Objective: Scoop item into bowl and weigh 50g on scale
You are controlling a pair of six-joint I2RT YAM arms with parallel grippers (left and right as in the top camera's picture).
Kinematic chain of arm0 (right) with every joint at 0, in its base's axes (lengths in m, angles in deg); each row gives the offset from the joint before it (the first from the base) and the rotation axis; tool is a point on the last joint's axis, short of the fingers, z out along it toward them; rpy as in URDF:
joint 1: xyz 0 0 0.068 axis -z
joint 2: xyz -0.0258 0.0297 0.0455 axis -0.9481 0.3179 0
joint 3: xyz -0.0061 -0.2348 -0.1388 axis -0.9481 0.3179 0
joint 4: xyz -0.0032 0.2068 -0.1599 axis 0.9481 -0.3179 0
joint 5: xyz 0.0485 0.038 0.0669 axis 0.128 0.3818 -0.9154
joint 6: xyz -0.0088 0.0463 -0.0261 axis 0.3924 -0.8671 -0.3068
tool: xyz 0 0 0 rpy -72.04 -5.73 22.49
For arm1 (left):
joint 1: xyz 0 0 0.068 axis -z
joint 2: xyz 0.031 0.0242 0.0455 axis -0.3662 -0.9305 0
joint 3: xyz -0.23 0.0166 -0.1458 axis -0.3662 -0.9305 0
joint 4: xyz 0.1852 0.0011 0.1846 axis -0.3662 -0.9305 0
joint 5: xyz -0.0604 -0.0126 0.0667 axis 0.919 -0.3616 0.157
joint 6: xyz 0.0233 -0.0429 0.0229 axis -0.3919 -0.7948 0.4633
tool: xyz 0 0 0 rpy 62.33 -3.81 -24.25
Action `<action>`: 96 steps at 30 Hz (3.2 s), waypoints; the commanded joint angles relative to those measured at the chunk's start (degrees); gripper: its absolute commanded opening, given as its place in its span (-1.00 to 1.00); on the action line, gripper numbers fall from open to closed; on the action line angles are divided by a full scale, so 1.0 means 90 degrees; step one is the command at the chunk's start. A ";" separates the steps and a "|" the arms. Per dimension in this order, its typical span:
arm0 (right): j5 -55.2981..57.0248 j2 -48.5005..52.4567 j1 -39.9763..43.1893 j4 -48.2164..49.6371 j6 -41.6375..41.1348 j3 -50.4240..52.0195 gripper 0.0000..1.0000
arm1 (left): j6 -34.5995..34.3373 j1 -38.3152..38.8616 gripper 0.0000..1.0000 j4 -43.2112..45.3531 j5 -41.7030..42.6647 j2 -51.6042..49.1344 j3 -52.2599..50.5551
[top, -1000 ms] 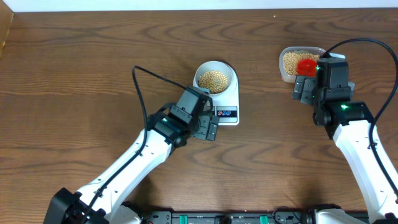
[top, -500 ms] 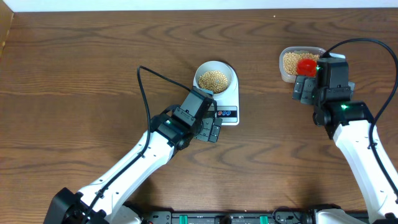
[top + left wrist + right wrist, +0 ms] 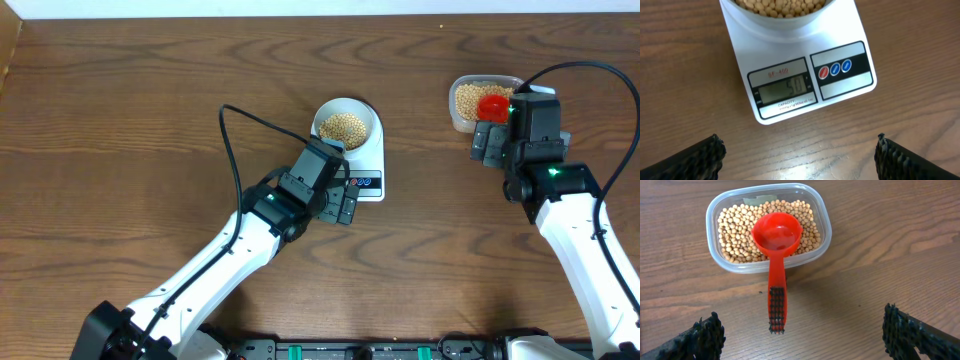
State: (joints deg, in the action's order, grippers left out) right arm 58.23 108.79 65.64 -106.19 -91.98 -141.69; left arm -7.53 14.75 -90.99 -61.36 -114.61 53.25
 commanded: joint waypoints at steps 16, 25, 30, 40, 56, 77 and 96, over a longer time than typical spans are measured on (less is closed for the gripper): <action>0.0119 -0.0114 -0.0019 -0.0010 0.0063 -0.0134 0.99 | 0.0100 0.0010 0.96 0.0199 -0.0155 0.0073 -0.0245; 0.0119 -0.0114 -0.0019 -0.0010 0.0063 -0.0134 0.99 | 0.0245 0.0007 0.96 0.0061 -0.0372 0.0891 -0.0245; 0.0119 -0.0114 -0.0019 -0.0010 0.0063 -0.0134 0.98 | 0.1188 -0.0032 0.96 -0.0058 -0.0372 0.1722 -0.0248; 0.0119 -0.0114 -0.0019 -0.0010 0.0063 -0.0134 0.99 | 0.1205 -0.0874 0.96 -0.0189 -0.0362 0.3172 -0.0250; 0.0117 -0.0114 -0.0019 -0.0010 0.0066 -0.0134 0.99 | 0.1205 -0.2497 0.96 0.1710 0.0221 0.6023 -0.2458; 0.0117 -0.0114 -0.0019 -0.0010 0.0066 -0.0134 0.98 | 0.1207 -0.3801 0.96 0.3495 0.0376 0.8830 -0.5209; 0.0119 -0.0114 -0.0019 -0.0010 0.0066 -0.0134 0.99 | 0.1190 -0.4150 0.96 0.2336 0.0335 0.9005 -0.5865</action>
State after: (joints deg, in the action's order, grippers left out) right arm 58.23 108.79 65.64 -106.21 -91.96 -141.80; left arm 2.96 -21.86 -66.68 -58.41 -34.09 0.79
